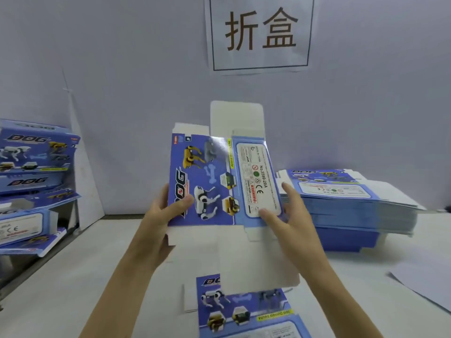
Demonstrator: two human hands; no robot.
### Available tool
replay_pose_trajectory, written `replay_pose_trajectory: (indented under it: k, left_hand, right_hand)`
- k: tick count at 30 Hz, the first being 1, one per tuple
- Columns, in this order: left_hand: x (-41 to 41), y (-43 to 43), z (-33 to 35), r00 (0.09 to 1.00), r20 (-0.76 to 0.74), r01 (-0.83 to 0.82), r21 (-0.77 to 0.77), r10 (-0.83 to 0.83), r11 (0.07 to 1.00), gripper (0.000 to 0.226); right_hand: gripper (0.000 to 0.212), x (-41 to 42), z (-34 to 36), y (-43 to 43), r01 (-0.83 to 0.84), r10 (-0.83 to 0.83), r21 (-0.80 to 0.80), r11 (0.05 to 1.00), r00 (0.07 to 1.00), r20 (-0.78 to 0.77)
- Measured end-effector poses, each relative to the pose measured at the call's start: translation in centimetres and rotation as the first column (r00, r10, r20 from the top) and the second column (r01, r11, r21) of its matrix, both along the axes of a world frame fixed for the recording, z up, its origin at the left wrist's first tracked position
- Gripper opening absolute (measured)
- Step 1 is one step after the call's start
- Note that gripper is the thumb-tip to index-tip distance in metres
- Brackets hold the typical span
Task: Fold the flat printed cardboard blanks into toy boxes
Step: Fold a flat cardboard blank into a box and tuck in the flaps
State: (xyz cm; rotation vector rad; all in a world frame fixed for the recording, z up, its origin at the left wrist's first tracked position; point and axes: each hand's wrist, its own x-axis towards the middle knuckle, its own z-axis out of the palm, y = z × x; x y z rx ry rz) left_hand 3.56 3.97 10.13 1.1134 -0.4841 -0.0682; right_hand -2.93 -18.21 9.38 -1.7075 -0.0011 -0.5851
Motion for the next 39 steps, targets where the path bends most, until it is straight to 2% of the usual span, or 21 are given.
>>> replay_pose_trajectory:
  k: [2,3,4,6,7,9,10,11,13,15,17,20,24,26,28,29,31,34,37,39]
  left_hand:
    - [-1.2,-0.6,-0.1,0.981,0.031,0.193,-0.023,-0.192,0.981,0.061]
    - [-1.8,-1.0,-0.3,0.969,0.032,0.245,0.028,-0.246,0.969,0.061]
    - [-2.2,-1.6,-0.5,0.965,0.039,0.254,0.131,-0.260,0.958,0.062]
    - [-2.9,-3.1,-1.0,0.985,0.074,0.118,0.377,-0.157,0.919,0.066]
    - [-3.2,-3.7,-1.2,0.995,0.073,0.028,0.450,-0.069,0.892,0.063]
    - [-3.5,-4.5,-1.3,0.995,0.053,-0.103,0.514,0.088,0.852,0.053]
    - [-3.6,-4.7,-1.2,0.991,0.060,-0.136,0.541,0.123,0.830,0.049]
    - [-3.6,-4.7,-1.2,0.989,0.077,-0.148,0.565,0.127,0.812,0.046]
    - [-3.5,-4.6,-1.1,0.988,0.104,-0.153,0.603,0.113,0.783,0.038]
    - [-3.4,-4.1,-1.1,0.992,0.083,-0.122,0.631,0.090,0.766,0.026]
    - [-3.4,-3.8,-1.1,0.995,0.085,-0.100,0.649,0.059,0.754,0.017]
    - [-3.7,-4.0,-1.0,0.991,0.130,-0.104,0.692,0.018,0.714,0.014]
    - [-4.0,-4.2,-0.9,0.978,0.209,-0.169,0.738,0.017,0.653,0.017]
    - [-4.2,-3.7,-0.4,0.966,0.260,-0.192,0.702,0.004,0.685,0.019]
    - [-3.8,-3.2,-0.1,0.958,0.288,-0.171,0.615,-0.017,0.770,0.030]
    - [-3.6,-3.0,0.1,0.955,0.295,-0.152,0.561,-0.025,0.814,0.033]
    - [-3.5,-2.6,0.6,0.946,0.322,-0.125,0.481,-0.043,0.868,0.035]
    - [-3.9,-2.1,1.2,0.948,0.313,-0.070,0.398,-0.063,0.915,0.047]
    - [-4.4,-2.0,1.5,0.961,0.168,0.140,0.395,-0.222,0.908,0.075]
    - [-4.6,-2.7,1.5,0.977,0.032,0.185,0.356,-0.210,0.916,0.076]
  right_hand:
    - [0.049,0.1,-0.2,0.1,0.012,-0.020,0.153,0.988,0.998,0.053]
    - [0.046,0.2,-0.2,0.1,0.013,-0.028,0.199,0.980,0.997,0.072]
    - [0.046,0.3,-0.3,0.1,0.008,-0.027,0.219,0.976,0.996,0.084]
    - [0.051,0.4,-0.4,0.1,-0.029,0.015,0.164,0.986,0.996,0.086]
    - [0.056,0.3,-0.4,0.3,-0.039,0.033,0.081,0.996,0.997,0.075]
    - [0.083,0.0,-0.6,0.9,0.039,-0.026,-0.215,0.976,0.998,0.059]
    - [0.096,0.0,-0.9,1.1,0.114,-0.081,-0.397,0.911,0.992,0.100]
    - [0.099,0.0,-1.1,1.2,0.183,-0.104,-0.542,0.820,0.979,0.173]
    - [0.086,0.2,-1.4,1.2,0.227,-0.055,-0.682,0.695,0.963,0.264]
    - [0.076,0.2,-1.4,1.3,0.205,-0.009,-0.720,0.663,0.964,0.267]
    - [0.075,0.1,-1.3,1.3,0.187,0.010,-0.731,0.656,0.966,0.256]
    - [0.076,-0.2,-1.2,1.9,0.189,0.047,-0.733,0.654,0.956,0.289]
    - [0.083,-0.4,-1.2,2.9,0.348,0.057,-0.672,0.654,0.863,0.502]
    - [0.093,-0.4,-0.9,2.7,0.418,0.011,-0.620,0.664,0.824,0.567]
    - [0.102,-0.2,-0.6,1.6,0.506,-0.074,-0.571,0.647,0.786,0.613]
    - [0.099,-0.1,-0.6,0.8,0.554,-0.111,-0.542,0.632,0.757,0.644]
    - [0.080,0.5,-1.0,-0.5,0.599,-0.157,-0.483,0.639,0.716,0.680]
    - [0.054,1.1,-2.0,-1.2,0.588,-0.175,-0.440,0.679,0.712,0.680]
    - [0.047,1.3,-2.6,-1.3,0.579,-0.174,-0.423,0.697,0.709,0.684]
    - [0.043,1.3,-2.5,-1.1,0.556,-0.125,-0.446,0.702,0.713,0.690]
